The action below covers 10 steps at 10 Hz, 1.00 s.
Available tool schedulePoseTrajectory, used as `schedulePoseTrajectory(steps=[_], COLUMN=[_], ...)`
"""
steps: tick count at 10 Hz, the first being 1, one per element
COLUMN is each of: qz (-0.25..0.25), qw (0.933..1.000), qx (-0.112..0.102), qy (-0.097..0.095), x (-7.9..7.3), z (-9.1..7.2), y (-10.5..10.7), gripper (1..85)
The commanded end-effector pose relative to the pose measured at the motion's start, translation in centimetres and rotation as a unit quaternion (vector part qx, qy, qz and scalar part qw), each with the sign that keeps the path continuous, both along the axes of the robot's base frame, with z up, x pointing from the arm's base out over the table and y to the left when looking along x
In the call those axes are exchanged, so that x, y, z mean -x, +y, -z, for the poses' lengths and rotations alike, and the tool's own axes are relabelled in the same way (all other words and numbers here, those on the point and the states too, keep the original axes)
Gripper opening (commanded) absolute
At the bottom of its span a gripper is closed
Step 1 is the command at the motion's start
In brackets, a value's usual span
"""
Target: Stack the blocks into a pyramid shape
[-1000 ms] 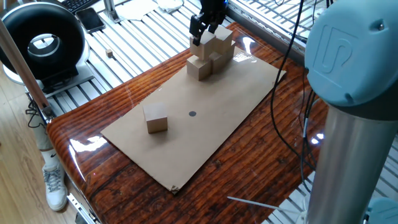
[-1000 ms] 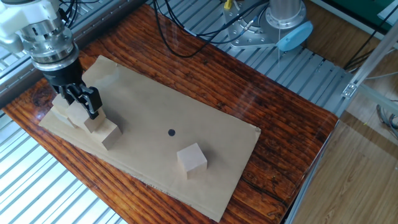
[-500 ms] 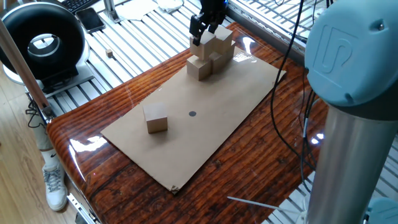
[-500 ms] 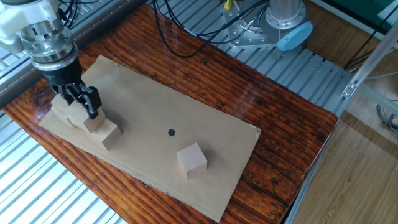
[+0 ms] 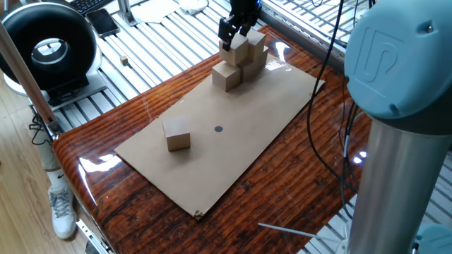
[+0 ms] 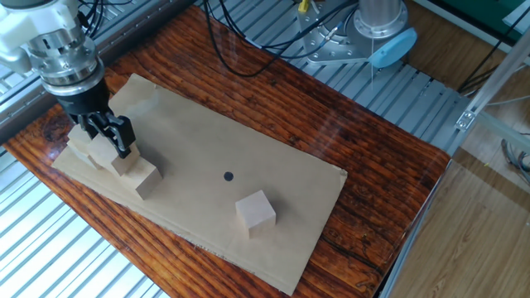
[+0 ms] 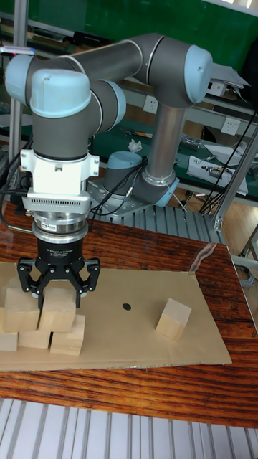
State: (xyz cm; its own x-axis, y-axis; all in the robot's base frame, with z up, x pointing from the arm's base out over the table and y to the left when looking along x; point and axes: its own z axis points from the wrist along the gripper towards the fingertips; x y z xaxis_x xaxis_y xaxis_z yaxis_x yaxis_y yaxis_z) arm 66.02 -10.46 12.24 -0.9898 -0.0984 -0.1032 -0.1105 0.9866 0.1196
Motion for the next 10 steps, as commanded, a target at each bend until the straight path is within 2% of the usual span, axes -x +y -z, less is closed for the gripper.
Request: schedulePoseTrajectory(steps=[1,6,8,10], qz=[0.0,-0.003,-0.007,-0.013], qw=[1.0,0.9999,1.0,0.9999], qx=[-0.008,-0.012,-0.003,0.0], qy=[0.001,0.0,0.0,-0.007], x=[-0.07,0.31,0.54,0.35], z=[-0.21,-0.76,-0.93,-1.05], y=[0.19,0.45,0.07,-0.09], gripper=[46.7,54.0,61.7,74.0])
